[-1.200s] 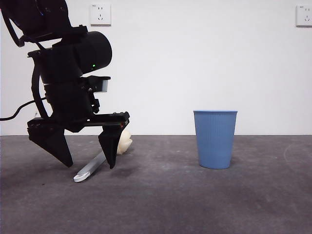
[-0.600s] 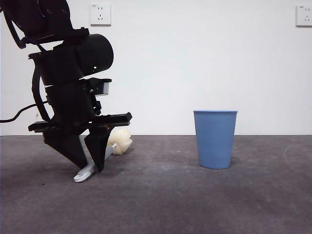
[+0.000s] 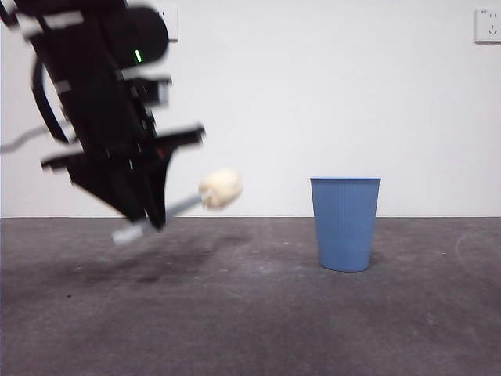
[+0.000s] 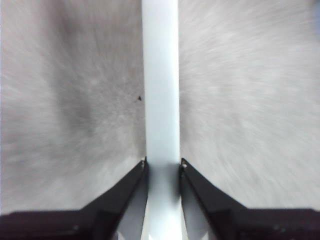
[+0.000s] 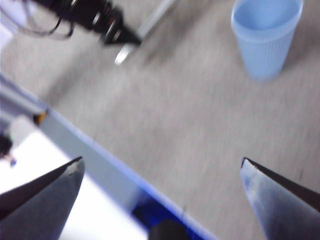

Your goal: Pick up the cup brush,pick up the cup,insert the brush into the cup,clean the cup,put the cup brush back,put the cup back to the fixed position on the table

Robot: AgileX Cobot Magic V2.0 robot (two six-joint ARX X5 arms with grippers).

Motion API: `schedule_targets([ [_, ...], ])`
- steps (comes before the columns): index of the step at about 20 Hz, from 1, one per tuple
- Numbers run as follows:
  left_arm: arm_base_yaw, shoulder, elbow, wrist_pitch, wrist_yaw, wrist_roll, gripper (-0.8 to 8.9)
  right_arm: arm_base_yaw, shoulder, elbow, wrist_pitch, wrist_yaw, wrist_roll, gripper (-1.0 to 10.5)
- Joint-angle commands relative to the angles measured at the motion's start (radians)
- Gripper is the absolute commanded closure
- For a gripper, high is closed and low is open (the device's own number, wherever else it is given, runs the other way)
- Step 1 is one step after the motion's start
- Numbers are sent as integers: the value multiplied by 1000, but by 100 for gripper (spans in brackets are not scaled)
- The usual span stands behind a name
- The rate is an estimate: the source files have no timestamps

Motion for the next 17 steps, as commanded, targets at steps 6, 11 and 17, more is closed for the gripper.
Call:
schedule_targets([
  [6,-1,-359,1,-145,2,129,822,56,275,-2,280,15,98,380],
  [11,-1,-495,1,-217,2,150,822,198,389,-181,554,266,168,380],
  [17,-1,-512,1,-287,3,166,822,282,414,-487,1102,432,224,380],
])
